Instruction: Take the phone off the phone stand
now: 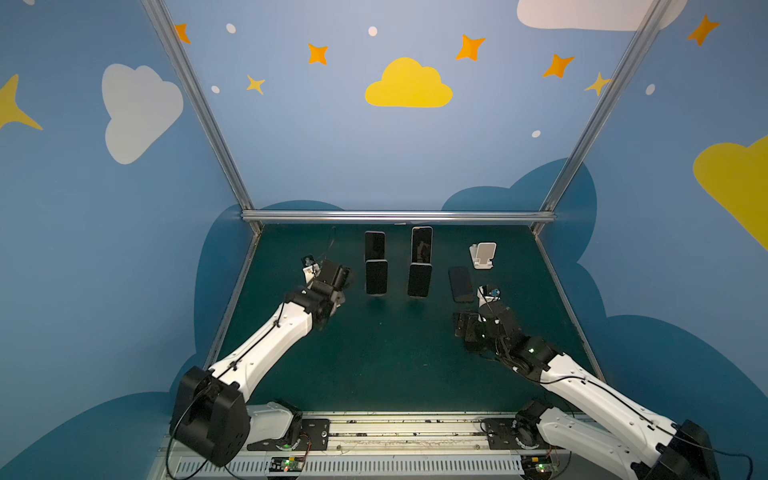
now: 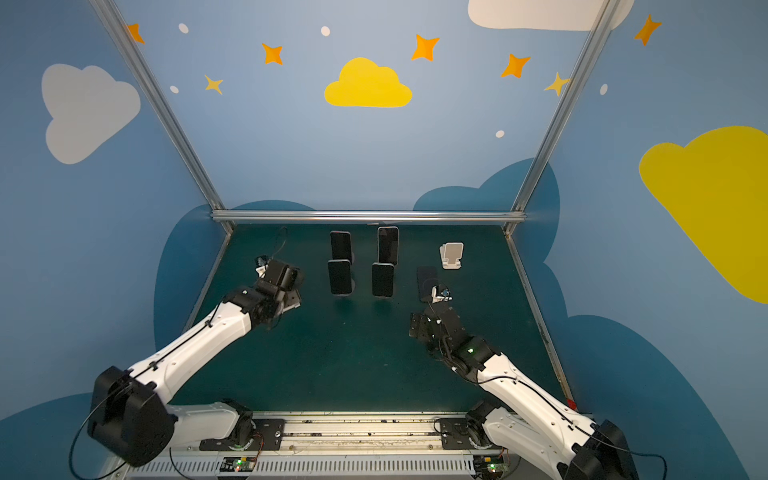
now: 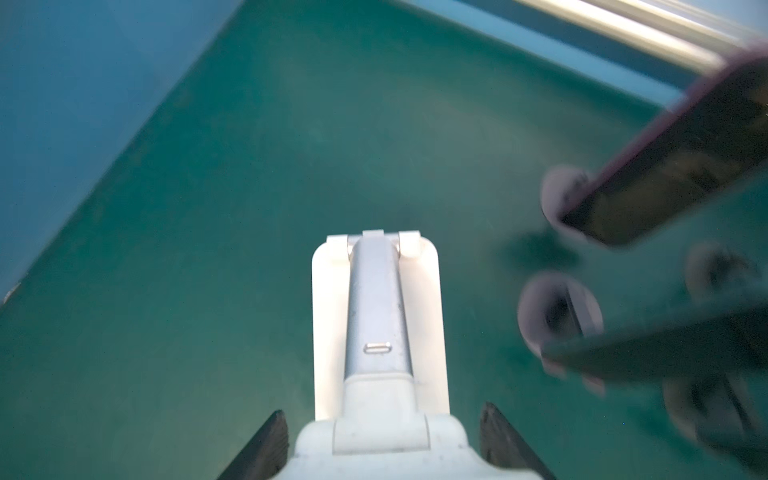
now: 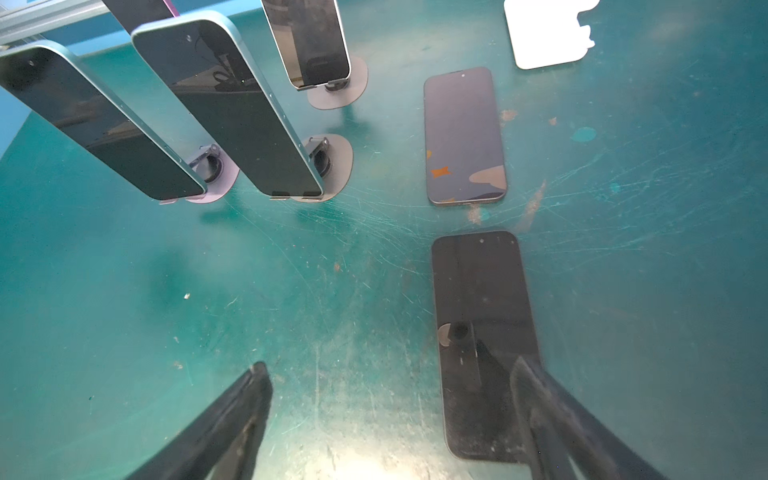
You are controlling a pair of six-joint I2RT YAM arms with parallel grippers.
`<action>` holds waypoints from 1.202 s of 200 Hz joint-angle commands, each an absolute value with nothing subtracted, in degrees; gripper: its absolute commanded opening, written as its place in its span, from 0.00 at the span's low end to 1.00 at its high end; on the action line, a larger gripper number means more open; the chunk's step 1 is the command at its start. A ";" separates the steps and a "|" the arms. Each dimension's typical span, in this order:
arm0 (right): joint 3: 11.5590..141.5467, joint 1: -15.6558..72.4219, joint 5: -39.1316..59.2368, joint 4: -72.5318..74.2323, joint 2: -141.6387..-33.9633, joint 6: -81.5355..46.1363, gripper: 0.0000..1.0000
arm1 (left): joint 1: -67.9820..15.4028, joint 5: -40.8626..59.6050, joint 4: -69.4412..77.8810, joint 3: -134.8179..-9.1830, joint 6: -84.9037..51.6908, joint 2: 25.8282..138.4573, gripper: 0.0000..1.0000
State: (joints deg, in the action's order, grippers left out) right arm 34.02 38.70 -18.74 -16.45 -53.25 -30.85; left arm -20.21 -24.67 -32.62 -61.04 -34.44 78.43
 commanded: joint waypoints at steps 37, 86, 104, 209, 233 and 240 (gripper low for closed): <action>38.32 38.14 -17.36 -17.04 -52.26 -30.01 0.91 | -7.03 -20.25 -22.33 -76.89 -27.40 100.56 0.51; 38.32 37.92 -18.52 -21.50 -50.19 -30.06 0.91 | -2.12 -16.42 -26.27 -90.74 -26.54 116.64 0.51; 38.27 37.77 -18.94 -22.71 -50.10 -29.95 0.91 | -1.31 -16.50 -28.92 -95.21 -26.37 120.32 0.52; 45.00 36.33 -18.12 -21.19 -55.66 -26.70 0.91 | -0.92 -13.87 -38.23 -100.31 -26.63 117.56 0.87; 46.49 36.30 -17.02 -21.45 -55.89 -26.10 0.91 | -1.23 -10.32 -38.46 -98.16 -27.83 109.16 1.00; 46.80 36.30 -16.75 -21.57 -55.89 -26.06 0.91 | -1.44 -9.06 -38.26 -97.24 -28.00 106.63 1.00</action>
